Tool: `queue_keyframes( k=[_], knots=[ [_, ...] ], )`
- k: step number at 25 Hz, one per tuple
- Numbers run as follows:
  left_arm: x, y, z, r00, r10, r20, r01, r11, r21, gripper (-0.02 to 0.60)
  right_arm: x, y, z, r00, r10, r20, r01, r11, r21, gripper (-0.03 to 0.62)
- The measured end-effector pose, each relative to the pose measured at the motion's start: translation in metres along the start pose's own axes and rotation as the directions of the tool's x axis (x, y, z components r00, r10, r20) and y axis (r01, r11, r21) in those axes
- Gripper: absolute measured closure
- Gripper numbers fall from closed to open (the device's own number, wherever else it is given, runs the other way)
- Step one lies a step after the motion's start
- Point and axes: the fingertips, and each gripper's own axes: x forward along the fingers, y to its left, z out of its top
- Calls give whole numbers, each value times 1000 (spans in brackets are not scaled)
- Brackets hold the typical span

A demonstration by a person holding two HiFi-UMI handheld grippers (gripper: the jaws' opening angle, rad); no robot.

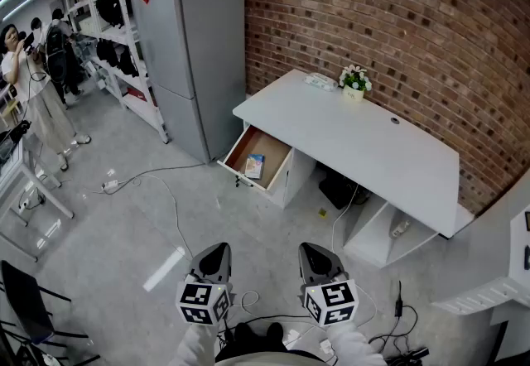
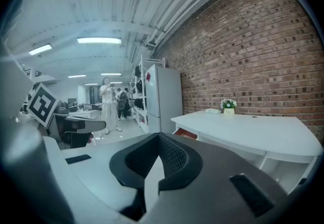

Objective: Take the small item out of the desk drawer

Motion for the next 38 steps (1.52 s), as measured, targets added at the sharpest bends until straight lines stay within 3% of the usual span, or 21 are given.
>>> queue_keyframes(
  k=[24,32,38],
  knots=[
    [0,-20,-1,1000,13,6,-13,1000,3,563,-15,-13,-10,999,21,28,-22,999,40,571],
    [35,-10,2,1000,4,-16,-3,1000,13,468,1,-27,-9,1000,2,25,-3,998,61,571],
    [88,20,1,999,19,-40,-19,1000,-12,418,47,-45,-8,1000,1,5,-1,998,68,571]
  ],
)
